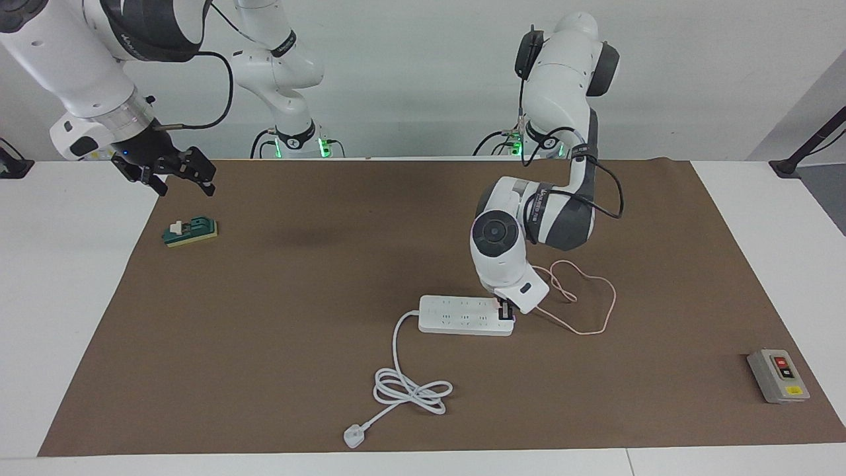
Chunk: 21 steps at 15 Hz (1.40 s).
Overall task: Plug charger into power strip
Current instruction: 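Push the charger prongs into the power strip socket with the left gripper, then open the left gripper and withdraw it from the plugged charger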
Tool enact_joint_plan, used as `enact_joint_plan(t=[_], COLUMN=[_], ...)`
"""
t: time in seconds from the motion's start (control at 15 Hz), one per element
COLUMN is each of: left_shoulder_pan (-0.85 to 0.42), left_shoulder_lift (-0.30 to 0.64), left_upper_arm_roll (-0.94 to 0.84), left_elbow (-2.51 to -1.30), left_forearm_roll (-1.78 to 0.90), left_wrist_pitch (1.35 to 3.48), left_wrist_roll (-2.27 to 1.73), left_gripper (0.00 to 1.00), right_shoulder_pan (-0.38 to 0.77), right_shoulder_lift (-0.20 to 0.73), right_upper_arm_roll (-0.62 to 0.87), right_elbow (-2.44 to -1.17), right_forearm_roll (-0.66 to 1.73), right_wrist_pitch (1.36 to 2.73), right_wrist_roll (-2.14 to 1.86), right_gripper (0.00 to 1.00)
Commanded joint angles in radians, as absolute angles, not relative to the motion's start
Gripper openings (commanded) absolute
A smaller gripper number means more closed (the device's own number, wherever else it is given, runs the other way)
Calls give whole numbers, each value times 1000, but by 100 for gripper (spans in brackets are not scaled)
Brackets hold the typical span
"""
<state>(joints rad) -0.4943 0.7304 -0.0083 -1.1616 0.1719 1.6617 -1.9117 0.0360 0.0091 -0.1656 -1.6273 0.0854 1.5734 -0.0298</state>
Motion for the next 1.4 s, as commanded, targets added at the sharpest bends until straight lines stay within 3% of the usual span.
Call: enact_joint_plan(t=[0.0, 0.2, 0.8, 0.87, 0.93, 1.07, 1.13, 1.33], left_shoulder_pan=[-508, -511, -495, -492, -492, -491, -485, -483], left_shoulder_lift=[724, 726, 643, 631, 618, 592, 580, 557], left_upper_arm_roll=[5, 5, 2, 3, 5, 6, 6, 9], left_elbow=[-1233, -1295, -1292, -1290, -1289, -1290, -1290, -1289], left_forearm_roll=[187, 190, 178, 170, 164, 158, 146, 144], left_wrist_pitch=[1759, 1825, 1769, 1767, 1766, 1761, 1750, 1733], left_wrist_roll=[-1907, -1901, -1824, -1822, -1821, -1798, -1792, -1781], left_gripper=[0, 0, 0, 7, 38, 70, 99, 100], right_shoulder_pan=[32, 32, 32, 32, 32, 32, 32, 32], right_shoulder_lift=[-3, -3, -3, -3, -3, -3, -3, -3], right_upper_arm_roll=[-161, -161, -161, -161, -161, -161, -161, -161], right_elbow=[-1634, -1634, -1634, -1634, -1634, -1634, -1634, -1634], right_forearm_roll=[71, 71, 71, 71, 71, 71, 71, 71], right_wrist_pitch=[1568, 1568, 1566, 1566, 1566, 1566, 1566, 1566], right_wrist_roll=[-52, -52, -52, -52, -52, -52, -52, -52], right_gripper=[100, 100, 100, 100, 100, 100, 100, 100])
